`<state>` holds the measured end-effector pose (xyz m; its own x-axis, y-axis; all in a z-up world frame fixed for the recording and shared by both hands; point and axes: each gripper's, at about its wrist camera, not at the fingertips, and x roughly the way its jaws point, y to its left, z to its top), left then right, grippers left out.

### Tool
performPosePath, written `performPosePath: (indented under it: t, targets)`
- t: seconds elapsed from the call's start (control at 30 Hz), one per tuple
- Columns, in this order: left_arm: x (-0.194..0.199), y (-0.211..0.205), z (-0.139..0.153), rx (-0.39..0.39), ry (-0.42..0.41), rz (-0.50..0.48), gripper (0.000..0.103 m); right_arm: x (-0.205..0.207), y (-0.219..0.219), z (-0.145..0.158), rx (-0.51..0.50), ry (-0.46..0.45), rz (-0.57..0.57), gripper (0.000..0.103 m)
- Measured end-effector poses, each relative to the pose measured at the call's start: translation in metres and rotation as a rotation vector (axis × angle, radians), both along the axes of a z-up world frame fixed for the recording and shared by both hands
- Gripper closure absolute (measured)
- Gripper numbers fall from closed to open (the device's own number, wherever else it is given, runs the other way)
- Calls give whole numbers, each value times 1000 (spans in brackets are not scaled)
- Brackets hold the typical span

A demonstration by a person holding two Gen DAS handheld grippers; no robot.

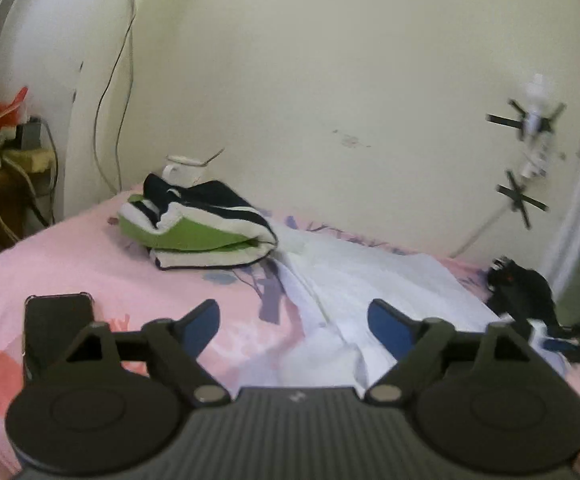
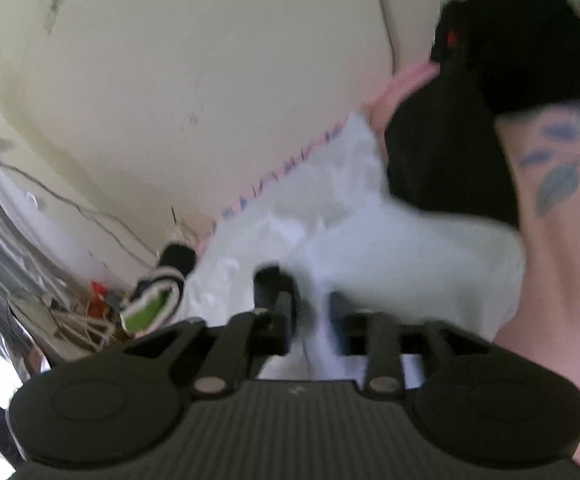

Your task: Fold small clothes

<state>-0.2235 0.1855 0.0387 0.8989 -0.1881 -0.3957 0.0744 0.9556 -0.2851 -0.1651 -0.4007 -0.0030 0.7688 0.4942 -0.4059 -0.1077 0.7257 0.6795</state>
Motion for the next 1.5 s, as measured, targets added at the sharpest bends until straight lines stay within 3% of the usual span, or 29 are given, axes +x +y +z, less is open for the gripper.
performPosePath:
  t: [0.03,0.1,0.13,0.17,0.23,0.27,0.33,0.43,0.53,0.63,0.73,0.8,0.83,0.9,0.97,1.07,1.17,1.3,1.43,1.5]
  targets:
    - [15,2,-3,-19,32,-15,14,-5,-8,6,-10,-32,-37,36]
    - [42,9,-13,-50,105,-34,17,-14,-28,11,-37,-62,-106,36]
    - [54,8,-19,-53,143,-39,27,-18,-39,11,-54,-60,-146,36]
    - [59,1,-26,-40,176,-57,46,-21,-47,10,-64,-50,-183,35]
    - [73,-13,-46,54,275,-77,56,-28,-70,-1,-63,-7,-254,35]
    - [75,-23,-55,116,309,-66,56,-29,-77,-7,-55,17,-282,35]
    - [69,-28,-60,176,297,-60,53,-29,-92,-23,-26,67,-312,35]
    - [60,-11,-39,133,245,-15,52,-17,-102,-35,-27,96,-321,35]
    - [49,-8,-11,90,155,7,51,15,-109,-31,-107,59,-296,35]
    - [50,-28,5,86,103,-58,51,59,-105,-30,-153,47,-243,35]
    - [62,-58,3,67,110,-150,51,95,-94,-36,-190,18,-201,37]
    - [73,-84,-4,68,120,-216,51,111,-87,-40,-171,18,-136,68]
    - [78,-96,-7,67,125,-248,51,114,-85,-40,-147,20,-126,100]
    - [85,-116,-15,54,139,-308,51,103,-88,-28,-94,-53,-146,103]
    - [90,-133,-21,34,157,-363,51,73,-105,-4,-15,-188,-191,103]
    - [100,-152,-33,7,174,-429,51,4,-149,28,199,-414,-290,103]
    - [105,-172,-36,-21,169,-504,49,-72,-172,51,270,-579,-357,103]
    - [117,-207,-47,-20,198,-629,44,-119,-169,64,214,-611,-388,103]
    - [124,-237,-70,29,314,-738,66,-125,-148,82,169,-637,-344,103]
    - [113,-235,-66,47,293,-773,67,-111,-127,98,116,-642,-276,103]
